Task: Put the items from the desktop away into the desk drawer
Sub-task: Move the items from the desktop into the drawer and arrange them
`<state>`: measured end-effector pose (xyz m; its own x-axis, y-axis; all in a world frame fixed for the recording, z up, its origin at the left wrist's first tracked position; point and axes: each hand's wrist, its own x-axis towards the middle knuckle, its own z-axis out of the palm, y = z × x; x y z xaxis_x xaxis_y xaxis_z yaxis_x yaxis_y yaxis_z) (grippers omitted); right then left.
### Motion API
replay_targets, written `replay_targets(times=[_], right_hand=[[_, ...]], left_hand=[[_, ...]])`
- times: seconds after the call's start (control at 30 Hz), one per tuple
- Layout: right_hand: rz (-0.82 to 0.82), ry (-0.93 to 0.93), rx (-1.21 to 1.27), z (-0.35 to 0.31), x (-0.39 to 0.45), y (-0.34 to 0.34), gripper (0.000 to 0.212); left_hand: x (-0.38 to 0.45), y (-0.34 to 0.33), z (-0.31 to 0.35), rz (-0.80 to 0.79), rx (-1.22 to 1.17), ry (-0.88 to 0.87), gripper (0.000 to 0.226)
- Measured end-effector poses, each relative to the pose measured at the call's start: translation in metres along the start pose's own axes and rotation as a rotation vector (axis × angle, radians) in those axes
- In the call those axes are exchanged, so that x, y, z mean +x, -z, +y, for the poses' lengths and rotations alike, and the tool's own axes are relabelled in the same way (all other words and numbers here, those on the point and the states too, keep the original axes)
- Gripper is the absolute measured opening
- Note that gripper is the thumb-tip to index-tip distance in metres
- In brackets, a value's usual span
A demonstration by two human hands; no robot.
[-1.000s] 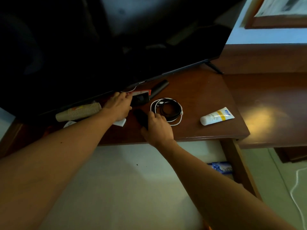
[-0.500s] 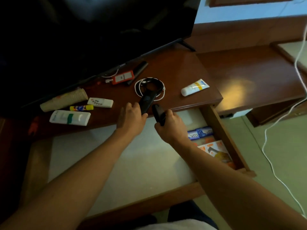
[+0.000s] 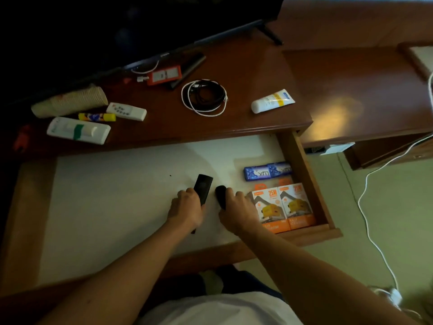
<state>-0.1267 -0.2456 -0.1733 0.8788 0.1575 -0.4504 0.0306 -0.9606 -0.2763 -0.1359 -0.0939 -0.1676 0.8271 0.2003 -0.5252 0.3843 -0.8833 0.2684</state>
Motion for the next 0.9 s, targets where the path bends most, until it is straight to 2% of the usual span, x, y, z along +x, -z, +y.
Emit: replay_targets(times=[0.1, 0.23, 0.3, 0.47, 0.57, 0.63, 0.73, 0.8, 0.9], right_hand=[[-0.060, 0.027, -0.053, 0.003, 0.000, -0.016, 0.066], [-0.070, 0.050, -0.099, 0.003, 0.005, -0.020, 0.082], [-0.101, 0.046, -0.155, 0.003, 0.010, -0.015, 0.089], [-0.130, 0.027, -0.315, 0.010, 0.020, -0.003, 0.095], [-0.160, -0.007, -0.294, 0.007, 0.026, -0.001, 0.096], [-0.159, -0.003, -0.313, 0.002, 0.032, 0.001, 0.091], [-0.109, 0.038, -0.329, -0.002, 0.043, 0.008, 0.070], [-0.102, 0.112, -0.326, -0.001, 0.049, 0.011, 0.059], [-0.129, 0.253, -0.414, 0.004, 0.053, 0.014, 0.054]], left_hand=[[0.002, -0.019, 0.001, -0.043, 0.012, 0.036, 0.058], [0.007, -0.038, -0.002, -0.104, -0.026, 0.032, 0.089], [0.008, -0.043, -0.002, -0.116, -0.029, 0.022, 0.098], [0.015, -0.048, -0.001, -0.133, -0.046, 0.007, 0.102], [0.022, -0.050, 0.003, -0.135, -0.103, 0.029, 0.104], [0.025, -0.053, 0.006, -0.148, -0.122, 0.020, 0.106], [0.029, -0.056, 0.005, -0.167, -0.160, -0.003, 0.110], [0.033, -0.056, 0.002, -0.188, -0.188, -0.020, 0.111], [0.039, -0.050, 0.001, -0.220, -0.228, -0.032, 0.112]])
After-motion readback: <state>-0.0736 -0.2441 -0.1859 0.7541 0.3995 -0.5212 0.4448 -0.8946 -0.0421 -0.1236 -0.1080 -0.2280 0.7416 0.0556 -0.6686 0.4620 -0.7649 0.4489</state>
